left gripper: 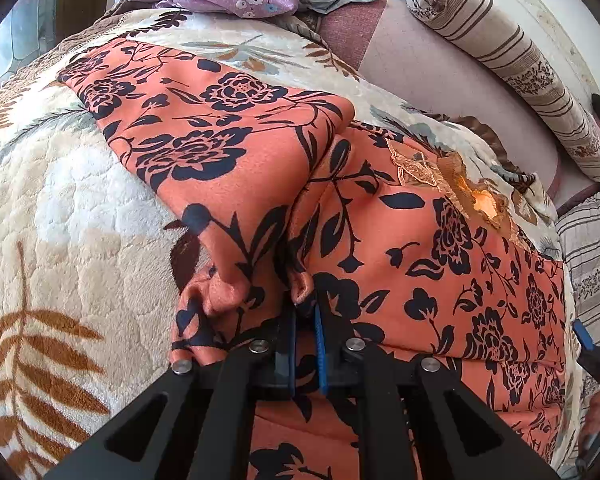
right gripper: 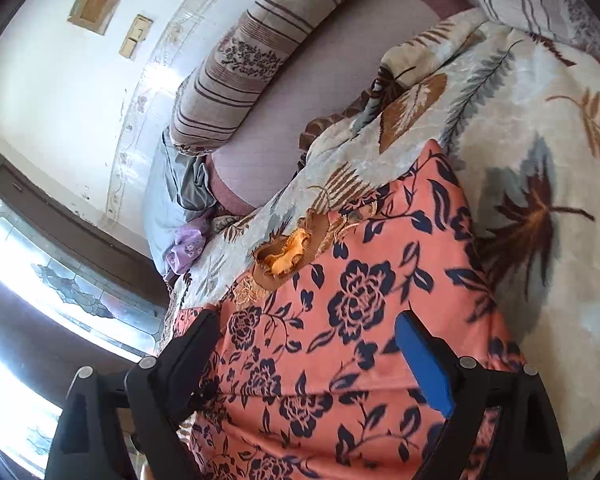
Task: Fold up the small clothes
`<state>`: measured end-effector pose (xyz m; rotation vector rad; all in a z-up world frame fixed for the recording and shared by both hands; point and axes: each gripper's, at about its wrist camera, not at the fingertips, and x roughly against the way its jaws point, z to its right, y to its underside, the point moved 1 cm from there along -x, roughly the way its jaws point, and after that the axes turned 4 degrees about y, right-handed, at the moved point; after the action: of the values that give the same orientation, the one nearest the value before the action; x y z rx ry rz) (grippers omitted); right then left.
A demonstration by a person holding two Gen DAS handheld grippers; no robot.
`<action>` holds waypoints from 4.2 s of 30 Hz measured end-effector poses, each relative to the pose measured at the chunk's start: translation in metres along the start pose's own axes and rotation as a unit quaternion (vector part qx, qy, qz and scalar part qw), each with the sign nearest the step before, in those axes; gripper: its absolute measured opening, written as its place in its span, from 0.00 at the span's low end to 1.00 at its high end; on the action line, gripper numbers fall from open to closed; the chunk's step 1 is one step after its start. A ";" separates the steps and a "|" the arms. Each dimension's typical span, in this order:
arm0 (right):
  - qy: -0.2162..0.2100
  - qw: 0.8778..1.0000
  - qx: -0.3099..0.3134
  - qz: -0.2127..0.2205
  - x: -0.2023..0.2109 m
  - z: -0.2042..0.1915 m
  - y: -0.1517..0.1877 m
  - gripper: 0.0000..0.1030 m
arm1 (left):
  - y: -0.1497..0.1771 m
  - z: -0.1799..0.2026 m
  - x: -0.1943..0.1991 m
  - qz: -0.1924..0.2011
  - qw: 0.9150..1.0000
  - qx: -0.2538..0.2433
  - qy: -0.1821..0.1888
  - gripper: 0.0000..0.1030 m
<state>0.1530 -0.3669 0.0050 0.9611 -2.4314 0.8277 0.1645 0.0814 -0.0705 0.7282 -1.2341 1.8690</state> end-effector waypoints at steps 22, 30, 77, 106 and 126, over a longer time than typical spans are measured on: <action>0.187 0.960 0.206 0.024 -0.029 -0.001 0.053 0.92 | -0.035 -0.047 0.095 0.098 0.983 0.059 0.144 0.86; 0.172 0.964 0.202 0.030 -0.029 0.004 0.054 0.95 | -0.109 -0.199 0.057 0.116 0.940 0.295 0.123 0.84; -0.008 0.998 0.046 0.044 0.021 0.022 0.045 0.99 | 0.016 0.147 0.046 0.023 0.958 -0.286 0.027 0.82; 0.254 0.966 0.047 -0.015 -0.024 0.011 0.048 0.69 | -0.032 -0.038 0.047 0.060 0.998 0.030 0.021 0.83; 0.134 0.989 0.063 -0.008 -0.009 -0.009 0.031 0.83 | -0.029 -0.025 0.053 0.062 0.997 -0.037 -0.023 0.61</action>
<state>0.1381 -0.3380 -0.0053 0.8515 -2.1617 1.0424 0.1591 0.1263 -0.0239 0.6708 -1.3977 1.9044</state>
